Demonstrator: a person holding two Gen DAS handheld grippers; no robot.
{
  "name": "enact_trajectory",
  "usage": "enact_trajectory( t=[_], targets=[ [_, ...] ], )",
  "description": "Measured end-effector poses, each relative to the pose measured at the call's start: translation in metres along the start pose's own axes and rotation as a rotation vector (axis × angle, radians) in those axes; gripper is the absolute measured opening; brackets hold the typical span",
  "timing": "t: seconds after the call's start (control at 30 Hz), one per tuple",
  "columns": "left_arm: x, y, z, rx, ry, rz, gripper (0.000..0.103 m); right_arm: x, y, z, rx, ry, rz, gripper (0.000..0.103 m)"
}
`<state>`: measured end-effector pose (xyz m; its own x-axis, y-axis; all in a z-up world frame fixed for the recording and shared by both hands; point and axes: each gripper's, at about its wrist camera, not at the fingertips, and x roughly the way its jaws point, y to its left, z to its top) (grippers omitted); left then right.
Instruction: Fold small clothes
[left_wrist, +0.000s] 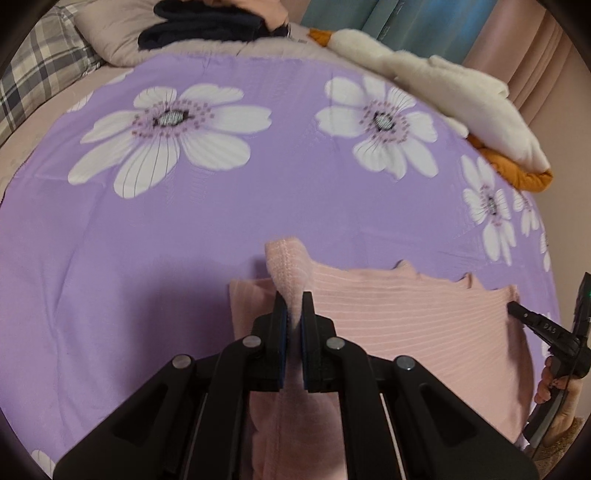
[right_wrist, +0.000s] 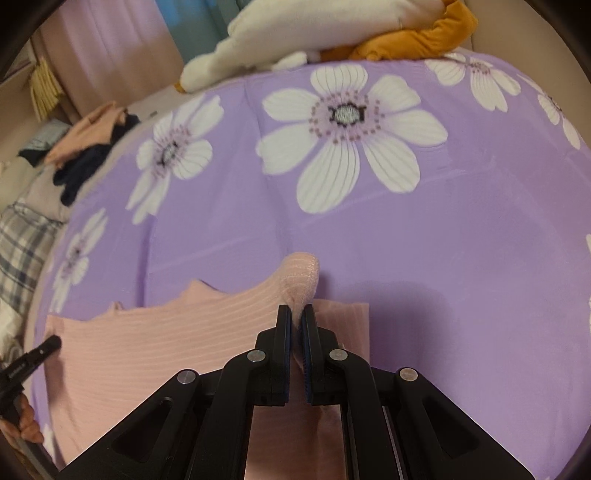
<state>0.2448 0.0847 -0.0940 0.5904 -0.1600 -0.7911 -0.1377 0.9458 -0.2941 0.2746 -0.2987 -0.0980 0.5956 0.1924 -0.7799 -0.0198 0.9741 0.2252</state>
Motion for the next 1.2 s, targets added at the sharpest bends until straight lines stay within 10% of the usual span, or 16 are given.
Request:
enact_trajectory(
  t=[0.67,0.87,1.2],
  targets=[
    [0.011,0.004,-0.008,-0.024,0.027,0.017,0.016,0.021,-0.002,-0.002,-0.015,0.007,-0.048,0.007],
    [-0.026,-0.003,-0.013,0.017,-0.029,0.044,0.068,-0.013,-0.008,-0.006,0.022,-0.048,-0.04,0.063],
    [-0.037,0.021,-0.049,-0.025,0.062,-0.032,0.08,-0.049,-0.036,-0.048,0.1,0.014,0.087,0.068]
  ],
)
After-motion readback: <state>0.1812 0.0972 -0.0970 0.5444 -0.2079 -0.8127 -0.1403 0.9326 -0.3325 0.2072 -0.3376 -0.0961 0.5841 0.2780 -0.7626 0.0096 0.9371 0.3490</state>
